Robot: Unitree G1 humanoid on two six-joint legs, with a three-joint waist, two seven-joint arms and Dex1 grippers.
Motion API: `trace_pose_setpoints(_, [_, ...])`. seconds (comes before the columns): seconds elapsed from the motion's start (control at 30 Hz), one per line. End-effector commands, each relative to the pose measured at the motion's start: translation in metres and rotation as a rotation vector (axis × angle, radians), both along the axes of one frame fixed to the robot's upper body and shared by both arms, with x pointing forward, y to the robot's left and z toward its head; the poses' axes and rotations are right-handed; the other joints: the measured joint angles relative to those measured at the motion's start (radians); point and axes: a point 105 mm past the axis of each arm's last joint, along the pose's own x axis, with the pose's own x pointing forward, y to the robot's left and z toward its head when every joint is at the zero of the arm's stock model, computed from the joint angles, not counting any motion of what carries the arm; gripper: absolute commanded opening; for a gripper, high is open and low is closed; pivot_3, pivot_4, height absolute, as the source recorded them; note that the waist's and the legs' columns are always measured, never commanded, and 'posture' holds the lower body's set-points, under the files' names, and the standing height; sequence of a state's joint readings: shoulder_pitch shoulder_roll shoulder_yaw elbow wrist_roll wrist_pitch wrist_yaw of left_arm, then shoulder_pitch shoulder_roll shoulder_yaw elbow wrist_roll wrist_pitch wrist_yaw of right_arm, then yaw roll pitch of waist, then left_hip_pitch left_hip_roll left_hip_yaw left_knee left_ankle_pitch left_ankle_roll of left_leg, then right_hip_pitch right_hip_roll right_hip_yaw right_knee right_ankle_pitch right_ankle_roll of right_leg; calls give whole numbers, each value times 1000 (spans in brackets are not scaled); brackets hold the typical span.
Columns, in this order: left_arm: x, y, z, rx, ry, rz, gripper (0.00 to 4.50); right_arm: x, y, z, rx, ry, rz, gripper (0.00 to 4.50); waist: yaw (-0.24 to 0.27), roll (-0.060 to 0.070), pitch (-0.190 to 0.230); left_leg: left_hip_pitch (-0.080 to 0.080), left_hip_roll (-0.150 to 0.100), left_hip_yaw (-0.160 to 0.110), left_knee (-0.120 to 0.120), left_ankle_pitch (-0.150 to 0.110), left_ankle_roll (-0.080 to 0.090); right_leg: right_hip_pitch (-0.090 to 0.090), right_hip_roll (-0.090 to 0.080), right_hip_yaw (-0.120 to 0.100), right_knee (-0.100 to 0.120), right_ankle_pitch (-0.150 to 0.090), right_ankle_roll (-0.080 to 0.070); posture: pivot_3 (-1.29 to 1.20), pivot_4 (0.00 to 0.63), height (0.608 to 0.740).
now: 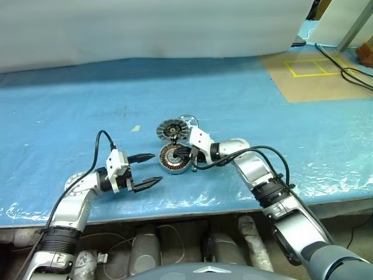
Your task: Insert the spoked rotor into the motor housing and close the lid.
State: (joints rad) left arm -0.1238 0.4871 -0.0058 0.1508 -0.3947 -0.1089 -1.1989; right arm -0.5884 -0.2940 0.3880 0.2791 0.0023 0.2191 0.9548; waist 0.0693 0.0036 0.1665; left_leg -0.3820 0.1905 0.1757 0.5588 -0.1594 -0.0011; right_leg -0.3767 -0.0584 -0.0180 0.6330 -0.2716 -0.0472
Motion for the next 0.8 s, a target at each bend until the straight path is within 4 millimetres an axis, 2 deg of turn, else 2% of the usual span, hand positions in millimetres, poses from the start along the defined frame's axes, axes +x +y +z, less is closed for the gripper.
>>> trace_pose_setpoints(0.03, [1, -1, 6, -7, -31, -6, 4083, 0, -8, -18, -50, 33, -42, 56, 0, 0, 0, 0, 0, 0, -1, 0, 0, 0, 0, 0, 0, 0, 0, 0, 150, 740])
trace_pose_setpoints(0.1, [2, -1, 7, -6, -32, -7, 4083, -1, -5, -8, 10, 38, -30, 56, 0, 0, 0, 0, 0, 0, -2, 0, 0, 0, 0, 0, -1, 0, 0, 0, 150, 740])
trace_pose_setpoints(0.23, [2, -1, 8, -6, -35, -6, 4083, 9, -2, 28, 168, 66, -45, 56, 1, 0, 0, -3, 0, 1, -4, 0, 0, -4, 0, 0, -2, 0, 0, 0, 150, 740])
trace_pose_setpoints(0.3, [3, 0, 9, -5, -36, -6, 4083, 13, -2, 36, 186, 68, -53, 56, 0, 0, 0, -8, 0, 1, -4, 0, 0, -8, 0, 0, -3, 0, 0, 0, 150, 740])
trace_pose_setpoints(0.57, [3, 3, 7, -1, -36, 0, 4083, 5, 4, 22, 59, 28, 31, 56, 0, 0, 0, -24, 0, 1, -3, 3, -4, -19, 1, -4, -3, 3, 4, 0, 150, 740])
trace_pose_setpoints(0.67, [3, 4, 6, -1, -35, 0, 4083, -3, 7, 16, 37, 40, 72, 56, 0, 0, 0, -24, 0, 1, -3, 3, -4, -20, 1, -4, -2, 3, 4, 0, 150, 740])
trace_pose_setpoints(0.8, [2, 3, 5, -1, -33, -3, 4083, -3, 11, 13, 26, 29, 82, 56, 0, 0, 0, -22, 0, 1, -2, 2, -4, -19, 0, -4, 0, 1, -1, 0, 150, 740])
